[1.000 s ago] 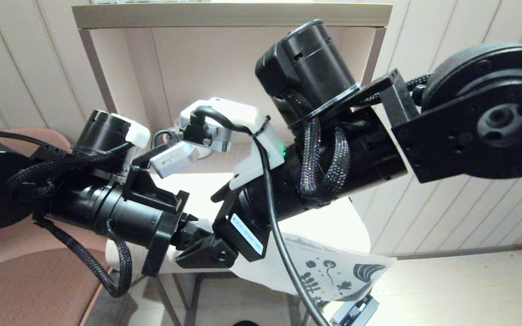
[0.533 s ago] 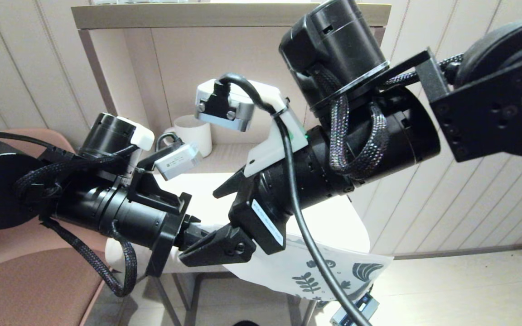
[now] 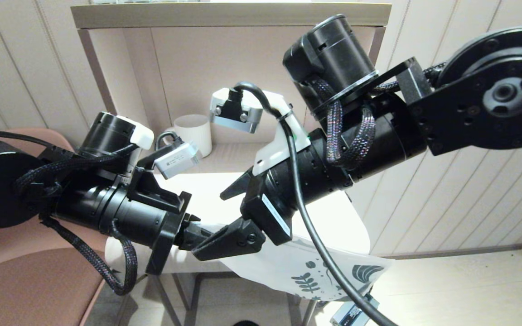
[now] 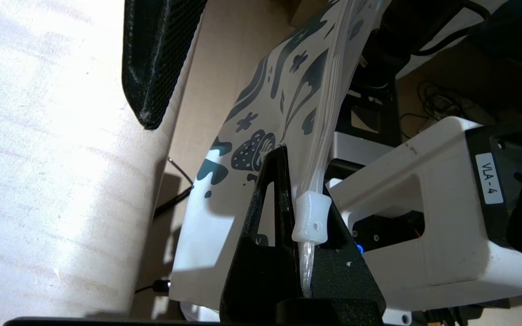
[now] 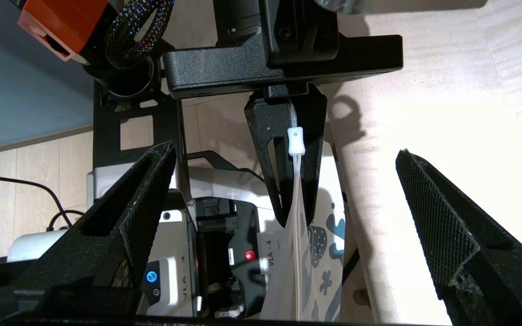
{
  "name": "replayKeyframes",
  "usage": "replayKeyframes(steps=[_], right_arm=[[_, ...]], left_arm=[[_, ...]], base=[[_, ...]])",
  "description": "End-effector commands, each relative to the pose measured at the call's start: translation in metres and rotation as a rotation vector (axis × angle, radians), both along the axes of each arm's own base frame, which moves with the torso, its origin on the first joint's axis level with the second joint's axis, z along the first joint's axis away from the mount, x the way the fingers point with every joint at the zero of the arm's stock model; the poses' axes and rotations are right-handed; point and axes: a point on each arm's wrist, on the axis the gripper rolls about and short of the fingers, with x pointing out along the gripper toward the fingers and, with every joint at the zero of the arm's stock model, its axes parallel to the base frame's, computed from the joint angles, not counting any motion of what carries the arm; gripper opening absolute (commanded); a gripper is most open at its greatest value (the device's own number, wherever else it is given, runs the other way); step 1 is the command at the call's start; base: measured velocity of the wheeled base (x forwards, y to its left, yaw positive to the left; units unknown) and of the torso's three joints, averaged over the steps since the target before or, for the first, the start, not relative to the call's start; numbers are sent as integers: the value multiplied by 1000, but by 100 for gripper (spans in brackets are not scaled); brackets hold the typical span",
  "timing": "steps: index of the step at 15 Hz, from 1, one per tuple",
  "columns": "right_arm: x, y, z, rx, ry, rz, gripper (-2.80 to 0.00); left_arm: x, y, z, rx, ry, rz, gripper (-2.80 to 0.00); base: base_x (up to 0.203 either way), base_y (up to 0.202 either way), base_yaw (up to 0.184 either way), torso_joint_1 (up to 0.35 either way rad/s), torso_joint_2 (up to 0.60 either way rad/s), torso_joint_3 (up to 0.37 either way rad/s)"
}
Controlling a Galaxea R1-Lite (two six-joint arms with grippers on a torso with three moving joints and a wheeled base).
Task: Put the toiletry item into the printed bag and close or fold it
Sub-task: Close the strorage bag and place it on the desk
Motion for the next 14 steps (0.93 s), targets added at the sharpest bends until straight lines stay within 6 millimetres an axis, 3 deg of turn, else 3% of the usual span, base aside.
replayKeyframes(steps=[1,12,13,14], right_arm=[[1,3,-3,-7,4,5,0],[3,4,-6,-15,0,9,0],[3,4,-6,-14,2,8,-280],[3,4,-6,-14,0,9,-280]], left_arm=[[-1,0,1,-4,0,-5,-280],[1,-1,-1,0,5,-4,-280],[2,-1,-2,1,6,-4,-280],[1,-1,-1,0,5,-4,-280]], base=[[0,0,0,0,0,0],[0,0,0,0,0,0],[0,0,0,0,0,0],[0,0,0,0,0,0]])
